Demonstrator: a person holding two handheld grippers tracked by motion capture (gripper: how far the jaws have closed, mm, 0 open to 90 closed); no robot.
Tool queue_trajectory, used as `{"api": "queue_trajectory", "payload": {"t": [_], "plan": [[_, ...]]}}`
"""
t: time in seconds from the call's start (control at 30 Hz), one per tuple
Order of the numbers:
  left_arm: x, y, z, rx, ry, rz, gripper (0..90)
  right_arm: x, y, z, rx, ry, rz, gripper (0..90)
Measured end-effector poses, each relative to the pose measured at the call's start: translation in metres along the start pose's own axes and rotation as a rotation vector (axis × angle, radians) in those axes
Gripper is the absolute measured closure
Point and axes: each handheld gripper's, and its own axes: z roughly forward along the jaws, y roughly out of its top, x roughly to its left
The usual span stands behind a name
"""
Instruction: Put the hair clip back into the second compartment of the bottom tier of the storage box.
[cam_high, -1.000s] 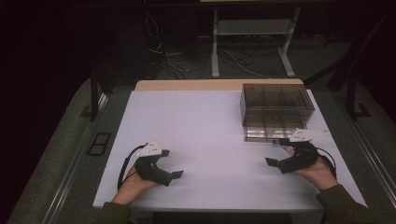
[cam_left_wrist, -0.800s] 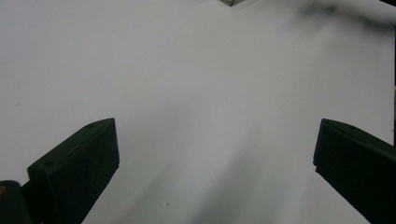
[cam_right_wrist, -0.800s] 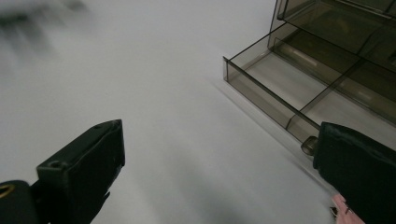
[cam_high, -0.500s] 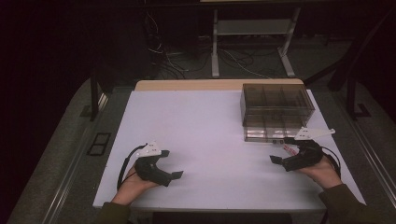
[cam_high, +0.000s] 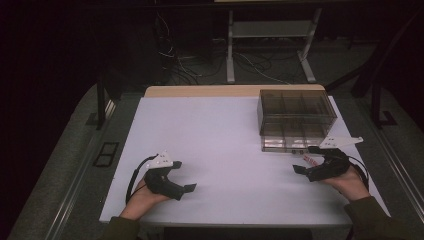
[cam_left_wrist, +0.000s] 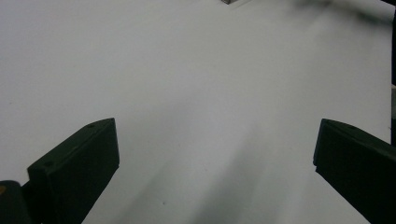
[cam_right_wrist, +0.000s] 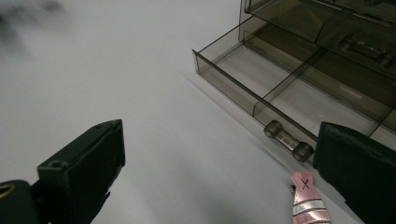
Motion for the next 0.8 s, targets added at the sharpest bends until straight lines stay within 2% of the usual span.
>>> {"api": "queue_trajectory", "payload": {"t": [0.7,0.73,0.8], "plan": [[0.001,0.0,-0.001,-0.005,0.004,-0.004,0.0,-0.02,0.001,0.002,0.02,-0.027,0.02,1.7],[0.001,0.0,-0.001,-0.004,0.004,-0.003,0.0,-0.021,0.0,0.002,0.024,-0.024,0.019,7.0],[0.0,0.0,-0.002,-0.006,0.005,-0.002,0.0,-0.021,0.0,0.002,0.027,-0.027,0.022,7.1]]}}
